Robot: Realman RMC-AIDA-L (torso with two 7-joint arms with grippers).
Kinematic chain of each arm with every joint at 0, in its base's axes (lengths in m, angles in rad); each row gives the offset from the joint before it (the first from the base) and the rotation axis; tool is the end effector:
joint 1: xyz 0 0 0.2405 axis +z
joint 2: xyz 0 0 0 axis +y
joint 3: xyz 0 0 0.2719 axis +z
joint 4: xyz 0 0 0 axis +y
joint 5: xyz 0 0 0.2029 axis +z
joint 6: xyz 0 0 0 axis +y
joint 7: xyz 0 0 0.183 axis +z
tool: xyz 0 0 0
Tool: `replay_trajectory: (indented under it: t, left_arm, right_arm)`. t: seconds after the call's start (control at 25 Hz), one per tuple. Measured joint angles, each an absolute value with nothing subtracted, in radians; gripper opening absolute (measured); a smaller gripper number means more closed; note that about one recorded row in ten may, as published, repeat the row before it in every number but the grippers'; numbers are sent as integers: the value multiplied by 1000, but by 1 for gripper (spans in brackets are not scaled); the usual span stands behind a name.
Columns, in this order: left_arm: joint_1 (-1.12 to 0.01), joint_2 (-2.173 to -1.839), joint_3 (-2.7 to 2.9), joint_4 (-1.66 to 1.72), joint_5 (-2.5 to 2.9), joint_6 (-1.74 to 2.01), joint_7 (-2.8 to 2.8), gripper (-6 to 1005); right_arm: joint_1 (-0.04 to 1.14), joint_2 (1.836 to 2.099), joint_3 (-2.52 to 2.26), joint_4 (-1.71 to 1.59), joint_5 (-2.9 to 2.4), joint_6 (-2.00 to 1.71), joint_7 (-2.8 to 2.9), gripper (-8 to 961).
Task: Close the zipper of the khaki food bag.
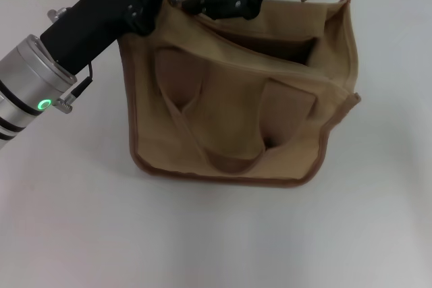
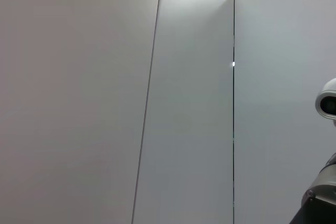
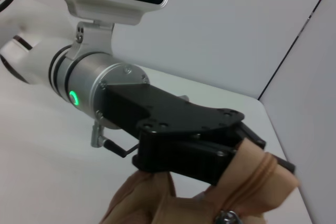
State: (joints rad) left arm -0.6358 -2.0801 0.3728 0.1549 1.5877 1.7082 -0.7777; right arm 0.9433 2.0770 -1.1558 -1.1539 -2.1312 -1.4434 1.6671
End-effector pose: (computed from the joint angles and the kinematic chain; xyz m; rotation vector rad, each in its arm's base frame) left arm -0.1923 0.3627 -0.0158 -2.1298 -0.2594 -1.4214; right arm 0.0367 0.4176 -0.0424 -2.8774 -0.4053 0.1889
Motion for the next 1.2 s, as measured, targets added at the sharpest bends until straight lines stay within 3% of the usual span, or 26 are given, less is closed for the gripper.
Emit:
replay_trajectory:
  t: [0.84, 1.08, 1.2]
  left_arm:
    - [-644, -2080, 373, 147, 1587, 1699, -773, 22]
    - [-644, -2080, 373, 147, 1586, 1699, -774, 22]
    - [-642, -2079, 373, 147, 1586, 1699, -775, 22]
  right_arm:
    - [960, 2082, -1223, -1116, -2131, -1377, 1652, 331]
    - [957, 2082, -1221, -1115, -2132, -1361, 1657, 246]
    - [950, 2082, -1221, -1118, -2132, -1358, 1653, 159]
